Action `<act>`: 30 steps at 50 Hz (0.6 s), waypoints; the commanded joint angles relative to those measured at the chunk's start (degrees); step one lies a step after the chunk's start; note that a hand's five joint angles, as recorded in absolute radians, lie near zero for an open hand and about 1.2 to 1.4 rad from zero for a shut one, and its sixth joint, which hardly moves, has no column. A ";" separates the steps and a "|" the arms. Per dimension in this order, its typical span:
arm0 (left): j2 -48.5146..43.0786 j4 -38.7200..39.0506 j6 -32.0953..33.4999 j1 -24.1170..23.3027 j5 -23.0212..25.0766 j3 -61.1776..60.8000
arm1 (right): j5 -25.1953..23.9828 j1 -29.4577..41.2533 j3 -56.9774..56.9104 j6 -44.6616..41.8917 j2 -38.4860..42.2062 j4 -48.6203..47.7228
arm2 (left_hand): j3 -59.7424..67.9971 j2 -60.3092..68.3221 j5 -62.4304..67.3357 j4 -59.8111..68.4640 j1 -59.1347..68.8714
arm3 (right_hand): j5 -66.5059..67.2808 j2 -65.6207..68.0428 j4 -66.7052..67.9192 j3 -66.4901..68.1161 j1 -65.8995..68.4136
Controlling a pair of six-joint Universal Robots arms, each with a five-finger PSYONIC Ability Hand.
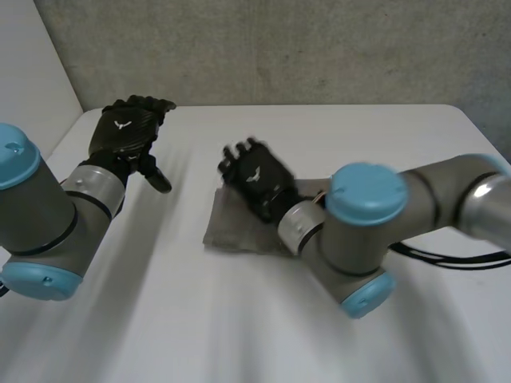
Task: Fold the towel.
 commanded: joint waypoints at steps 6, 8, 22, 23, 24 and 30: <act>-1.67 0.01 0.06 -2.41 -0.02 0.81 | 0.07 -15.48 13.69 19.70 -13.30 11.19 | -2.34 -3.01 -11.32 -3.39 -3.82 | -3.31 -5.03 -4.65 -4.55 -3.71; -1.76 0.01 0.06 -2.84 -0.02 0.81 | -0.72 -17.16 15.54 19.88 -13.30 13.39 | -2.34 -3.01 -11.32 -3.39 -3.81 | -2.43 -4.16 -3.78 -3.68 -2.84; -2.64 0.01 0.33 -3.99 -0.02 0.45 | -1.78 -23.85 21.71 14.70 -9.17 9.90 | -2.34 -3.01 -11.32 -3.39 -3.81 | 31.60 29.87 30.25 30.35 31.19; -2.64 0.01 0.33 -3.99 -0.02 0.37 | -1.70 -23.94 21.36 14.18 -8.30 9.37 | -2.34 -3.01 -11.32 -3.39 -3.81 | 42.76 41.03 41.41 41.51 42.35; -2.55 0.01 0.33 -4.08 -0.02 0.37 | -1.52 -24.12 20.92 13.74 -8.03 9.11 | -2.34 -3.01 -11.32 -3.39 -3.81 | 64.52 62.79 63.17 63.27 64.11; -2.11 -0.08 0.32 -4.08 -0.02 0.10 | 2.16 -23.59 19.16 9.18 -9.34 6.65 | -2.34 -3.01 -11.32 -3.39 -3.81 | 66.69 64.97 65.35 65.45 66.29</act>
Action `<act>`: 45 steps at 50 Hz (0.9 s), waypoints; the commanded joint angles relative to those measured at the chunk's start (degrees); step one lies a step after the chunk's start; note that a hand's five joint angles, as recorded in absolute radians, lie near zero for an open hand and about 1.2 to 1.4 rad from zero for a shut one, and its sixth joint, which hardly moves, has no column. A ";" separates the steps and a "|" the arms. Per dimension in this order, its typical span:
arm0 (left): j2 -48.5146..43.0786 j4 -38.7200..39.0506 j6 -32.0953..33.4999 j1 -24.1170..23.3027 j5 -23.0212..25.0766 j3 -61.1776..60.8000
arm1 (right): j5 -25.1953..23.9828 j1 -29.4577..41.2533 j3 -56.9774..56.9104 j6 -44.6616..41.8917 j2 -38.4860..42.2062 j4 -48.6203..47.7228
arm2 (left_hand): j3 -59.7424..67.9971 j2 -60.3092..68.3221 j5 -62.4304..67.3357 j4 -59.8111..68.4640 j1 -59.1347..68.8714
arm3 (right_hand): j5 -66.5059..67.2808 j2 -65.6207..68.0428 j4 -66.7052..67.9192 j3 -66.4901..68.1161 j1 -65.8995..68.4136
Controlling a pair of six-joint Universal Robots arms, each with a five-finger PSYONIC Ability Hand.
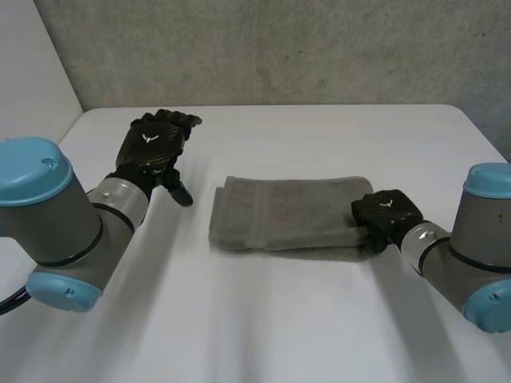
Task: Fold the towel.
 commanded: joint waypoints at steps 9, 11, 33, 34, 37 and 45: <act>1.09 -0.09 -0.27 0.04 0.00 -0.16 | 5.22 17.64 -7.66 -30.30 -1.64 -9.16 | -2.34 -3.01 -11.34 -3.39 -3.81 | 4.60 6.37 3.83 3.62 5.77; 1.26 -0.09 -0.27 0.13 0.00 -0.07 | 4.95 20.99 -9.07 -35.66 0.47 -9.78 | -2.50 -3.18 -11.50 -3.56 -3.98 | 4.60 6.37 3.83 3.62 5.77; 2.67 -0.09 -0.53 0.75 -3.96 0.37 | -9.64 25.68 -14.01 -21.92 7.88 -9.87 | -2.67 -3.35 -11.67 -3.72 -4.15 | -51.86 -50.09 -52.62 -52.83 -50.69; 2.67 -0.09 -0.53 0.57 -3.96 0.63 | -9.64 23.85 -13.22 -13.65 5.35 -9.87 | -2.51 -3.18 -11.51 -3.56 -3.98 | -55.52 -53.75 -56.29 -56.50 -54.35; 2.32 0.00 -0.53 0.14 -4.04 1.68 | -9.55 21.21 -11.82 0.07 1.83 -9.88 | -2.34 -3.01 -11.34 -3.39 -3.82 | -56.56 -54.79 -57.33 -57.54 -55.39; -2.52 -0.53 -2.20 -5.14 -4.22 6.25 | -9.38 15.05 -11.19 21.32 -0.12 -5.57 | -1.66 -2.34 -10.66 -2.72 -3.14 | -57.07 -55.30 -57.84 -58.05 -55.90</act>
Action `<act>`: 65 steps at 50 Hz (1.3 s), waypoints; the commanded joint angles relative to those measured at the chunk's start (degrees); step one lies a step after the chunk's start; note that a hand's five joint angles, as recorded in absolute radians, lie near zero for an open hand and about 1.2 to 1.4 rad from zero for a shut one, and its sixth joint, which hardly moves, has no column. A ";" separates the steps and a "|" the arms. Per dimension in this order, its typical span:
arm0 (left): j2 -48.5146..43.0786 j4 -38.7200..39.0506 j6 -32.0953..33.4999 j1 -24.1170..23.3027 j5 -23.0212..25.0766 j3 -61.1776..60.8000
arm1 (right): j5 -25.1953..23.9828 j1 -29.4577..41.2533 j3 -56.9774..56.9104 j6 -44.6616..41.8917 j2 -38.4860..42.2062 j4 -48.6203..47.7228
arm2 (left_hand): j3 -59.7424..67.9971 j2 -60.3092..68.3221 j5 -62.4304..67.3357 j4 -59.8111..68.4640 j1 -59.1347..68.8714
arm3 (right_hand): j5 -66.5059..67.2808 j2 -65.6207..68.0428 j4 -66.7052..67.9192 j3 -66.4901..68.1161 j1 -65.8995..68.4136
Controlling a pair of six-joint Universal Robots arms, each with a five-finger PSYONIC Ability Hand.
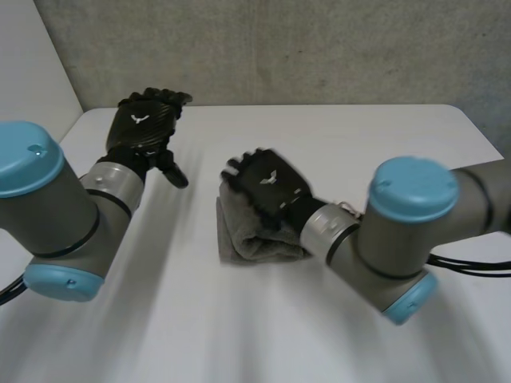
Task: Fold the towel.
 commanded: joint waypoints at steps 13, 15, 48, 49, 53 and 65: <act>-20.46 -7.88 -4.12 -10.51 -2.63 12.59 | 3.71 -8.51 -6.82 15.96 8.13 16.13 | -0.83 -1.51 -9.93 -1.87 -2.30 | -9.47 -12.80 -11.34 -12.24 -12.74; -21.78 -8.32 -4.03 -10.60 -2.72 13.21 | 5.29 -8.51 -7.87 15.52 9.28 17.36 | -0.83 -1.51 -9.93 -1.87 -2.30 | -9.47 -12.80 -11.34 -12.24 -12.74; 6.57 -18.42 -3.59 -4.64 -5.35 10.23 | 21.56 -12.90 -6.48 10.86 -19.35 20.70 | -1.16 -1.84 -10.27 -2.21 -2.64 | -9.47 -12.80 -11.34 -12.24 -12.74; 7.72 -19.65 -3.77 -3.76 -5.96 10.14 | 21.74 -13.77 -6.48 10.86 -20.49 21.58 | -1.16 -1.84 -10.27 -2.21 -2.64 | -9.47 -12.80 -11.34 -12.24 -12.74; 8.88 -22.12 -3.77 -2.87 -6.76 10.14 | 21.65 -14.84 -6.48 10.86 -21.65 23.44 | -1.16 -1.84 -10.27 -2.21 -2.64 | -9.47 -12.80 -11.34 -12.24 -12.74; 9.05 -23.79 -3.77 -2.87 -7.20 9.35 | 21.22 -14.92 -5.87 10.60 -21.65 24.67 | -1.66 -2.35 -10.77 -2.71 -3.14 | -9.47 -12.80 -11.34 -12.24 -12.74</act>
